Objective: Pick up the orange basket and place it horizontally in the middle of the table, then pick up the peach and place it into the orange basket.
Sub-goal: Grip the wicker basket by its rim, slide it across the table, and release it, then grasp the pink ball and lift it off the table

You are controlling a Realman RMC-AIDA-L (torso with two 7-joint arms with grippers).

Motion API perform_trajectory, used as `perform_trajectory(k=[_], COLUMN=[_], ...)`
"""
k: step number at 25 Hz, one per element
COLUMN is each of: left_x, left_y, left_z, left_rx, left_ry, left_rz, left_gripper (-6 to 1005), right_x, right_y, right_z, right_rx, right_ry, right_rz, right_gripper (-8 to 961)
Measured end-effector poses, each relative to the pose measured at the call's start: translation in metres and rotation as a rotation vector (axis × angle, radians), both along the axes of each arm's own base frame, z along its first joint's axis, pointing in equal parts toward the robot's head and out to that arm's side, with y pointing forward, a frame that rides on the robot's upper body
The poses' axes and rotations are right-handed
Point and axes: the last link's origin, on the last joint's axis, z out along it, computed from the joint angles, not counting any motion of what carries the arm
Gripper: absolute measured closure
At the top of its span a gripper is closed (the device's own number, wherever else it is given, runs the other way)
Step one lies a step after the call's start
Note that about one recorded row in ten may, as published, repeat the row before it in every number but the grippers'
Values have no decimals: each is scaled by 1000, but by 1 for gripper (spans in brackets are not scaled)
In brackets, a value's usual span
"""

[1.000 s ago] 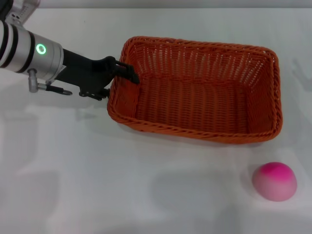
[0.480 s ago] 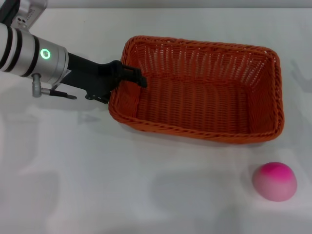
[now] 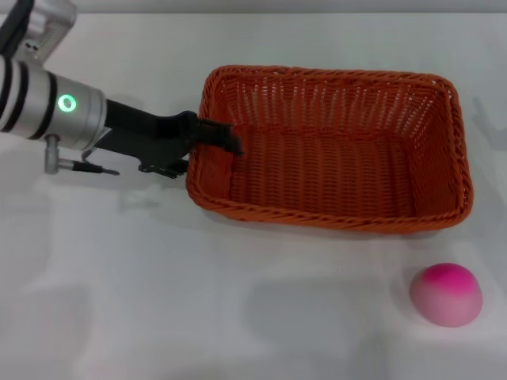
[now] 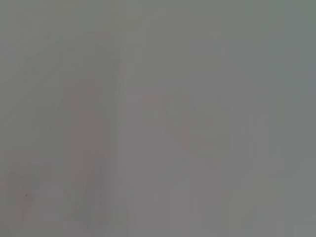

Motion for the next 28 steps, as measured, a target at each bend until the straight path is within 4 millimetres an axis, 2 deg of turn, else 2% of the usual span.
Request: perform_trajectory(k=[5,10,15,17,18,19,22,24,28], left_x=[-14,-23,-36,-42,-45,-49,-60,-70,-90], left_y=[-5,-9,-15,-19,-22,-25,-33,-39,-54], left_z=[18,40,66,76,80,83,93,102,114], left_rx=[67,145,267,332,362,400,520,616,793], left_ry=[-4,-20,-29,-30,-28,-31,-37,-31,-9], left_rz=[-67,-218,-417,-515,-550,-587,-674,-713,-762], left_gripper=[178,172,160,145,137,130,122,122,122], right_x=[0,2,10,17,23,24,31,32,21], right_y=[0,-2,-8,-15,-20,-22,-29,-35,-41], right_z=[0,2,19,36,54,60,93,114,150], right_rx=[-2,5,33,42,33,26,-44,-109,-251], right_ry=[1,-2,-36,-33,-24,-19,-23,-28,-94], right_rz=[-3,-7,-9,-16,-23,-26,-66,-100,-143], right_gripper=[187,191,196,198,199,200,203,204,208])
